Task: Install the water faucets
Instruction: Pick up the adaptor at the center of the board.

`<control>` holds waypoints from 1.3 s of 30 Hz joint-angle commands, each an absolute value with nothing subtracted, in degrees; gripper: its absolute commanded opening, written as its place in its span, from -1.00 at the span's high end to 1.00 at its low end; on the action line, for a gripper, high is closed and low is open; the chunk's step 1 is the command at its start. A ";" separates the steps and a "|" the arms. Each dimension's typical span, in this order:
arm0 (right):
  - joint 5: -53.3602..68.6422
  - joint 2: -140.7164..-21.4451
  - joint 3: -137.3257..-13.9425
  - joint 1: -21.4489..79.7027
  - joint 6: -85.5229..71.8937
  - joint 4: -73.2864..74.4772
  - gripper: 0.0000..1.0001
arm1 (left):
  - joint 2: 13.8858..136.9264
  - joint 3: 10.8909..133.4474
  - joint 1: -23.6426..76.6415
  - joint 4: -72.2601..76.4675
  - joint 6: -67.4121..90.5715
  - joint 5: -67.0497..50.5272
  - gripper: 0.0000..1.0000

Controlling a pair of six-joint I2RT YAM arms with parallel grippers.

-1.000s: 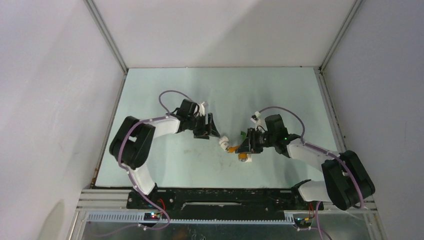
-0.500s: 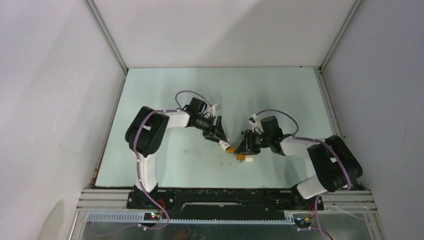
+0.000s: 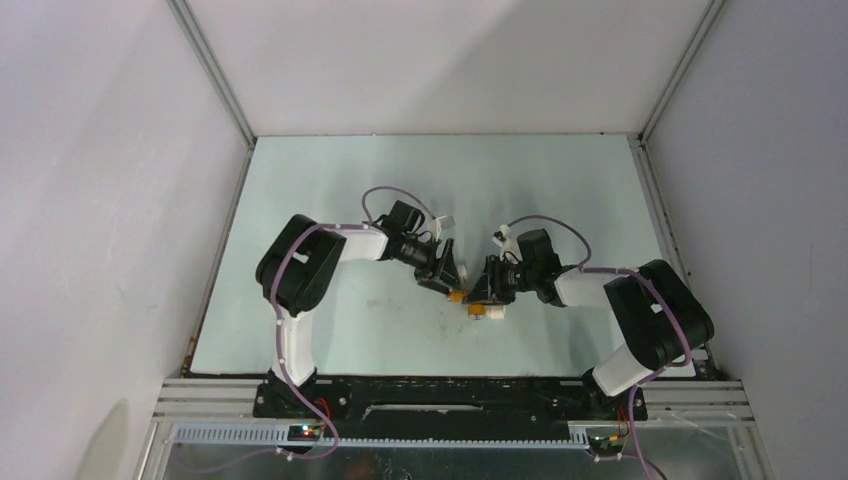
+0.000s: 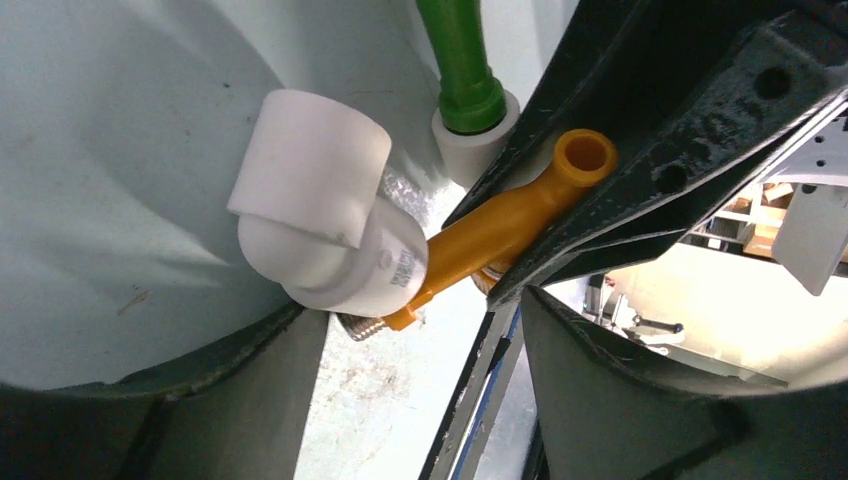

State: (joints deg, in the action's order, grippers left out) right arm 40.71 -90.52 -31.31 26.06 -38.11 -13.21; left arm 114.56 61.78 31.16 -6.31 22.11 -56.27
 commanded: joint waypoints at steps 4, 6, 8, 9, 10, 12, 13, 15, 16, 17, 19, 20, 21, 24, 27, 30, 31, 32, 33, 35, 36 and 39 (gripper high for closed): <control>35.85 -89.04 -32.15 26.00 -33.77 -9.35 1.00 | 112.96 65.30 28.60 -12.32 21.21 -38.88 -0.69; 35.30 -88.33 -32.14 25.84 -33.12 -7.90 1.00 | 113.01 67.32 28.00 -16.31 19.51 -35.15 -0.71; 34.80 -87.59 -32.17 25.56 -32.28 -6.48 1.00 | 113.67 69.54 27.79 -19.42 17.83 -32.24 -0.74; 34.63 -87.15 -32.13 25.43 -32.00 -5.90 1.00 | 114.10 70.73 27.78 -20.68 17.17 -31.10 -0.75; 34.46 -86.77 -32.17 25.28 -31.81 -5.49 1.00 | 114.61 71.95 27.77 -21.55 16.60 -30.19 -0.76; 34.14 -86.08 -32.17 24.86 -31.51 -4.84 1.00 | 115.82 74.14 27.77 -22.71 15.89 -29.19 -0.78; 33.96 -85.94 -32.17 24.61 -31.43 -4.57 1.00 | 116.49 75.11 27.77 -22.77 15.76 -29.68 -0.78; 33.67 -85.85 -32.17 24.32 -31.30 -4.48 1.00 | 118.45 77.24 27.85 -22.85 15.67 -31.68 -0.79; 33.73 -86.03 -32.17 24.14 -31.29 -4.69 1.00 | 119.24 78.08 27.93 -22.73 15.60 -33.02 -0.79; 33.97 -86.27 -32.17 24.09 -31.34 -4.93 1.00 | 119.96 78.95 28.06 -22.64 15.50 -34.43 -0.78; 34.08 -86.80 -32.29 23.97 -31.40 -5.14 1.00 | 121.49 80.69 28.72 -23.25 14.60 -37.74 -0.76; 34.02 -87.02 -32.46 23.99 -31.37 -5.11 1.00 | 122.16 81.53 29.26 -23.92 13.99 -39.54 -0.75; 34.10 -87.08 -32.58 23.98 -31.39 -5.12 1.00 | 122.65 82.10 29.93 -24.13 13.36 -41.18 -0.74; 33.49 -87.06 -32.98 23.93 -31.40 -4.76 1.00 | 123.86 82.51 31.45 -24.01 12.60 -45.41 -0.70; 32.91 -86.85 -33.43 23.74 -31.03 -4.06 1.00 | 124.43 81.00 32.92 -21.46 13.07 -50.07 -0.63; 32.18 -86.69 -33.78 23.62 -30.49 -3.01 1.00 | 124.31 79.50 34.39 -21.45 12.69 -51.38 -0.50; 31.95 -86.64 -33.90 23.50 -30.33 -2.76 1.00 | 124.05 78.57 34.72 -21.00 12.78 -51.57 -0.43; 31.71 -86.52 -33.92 23.53 -30.09 -2.42 1.00 | 123.27 77.23 34.79 -19.85 13.61 -51.70 -0.36; 31.37 -86.39 -33.99 23.43 -29.88 -2.15 1.00 | 122.42 75.74 34.81 -18.26 14.49 -51.76 -0.32; 30.89 -86.10 -34.00 23.45 -29.46 -1.61 1.00 | 120.75 72.46 34.81 -14.77 16.33 -51.83 -0.27; 30.72 -86.06 -33.97 23.44 -29.38 -1.39 1.00 | 120.00 71.28 34.83 -13.52 17.28 -51.74 -0.23; 30.46 -85.62 -33.93 23.57 -28.99 -0.85 1.00 | 118.01 68.74 34.86 -10.46 19.42 -51.09 -0.13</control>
State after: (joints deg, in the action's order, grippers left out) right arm 35.77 -86.56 -32.75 24.08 -31.24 -3.46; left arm 120.33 72.75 34.06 -13.02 17.15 -53.41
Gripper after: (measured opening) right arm 0.325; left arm 0.585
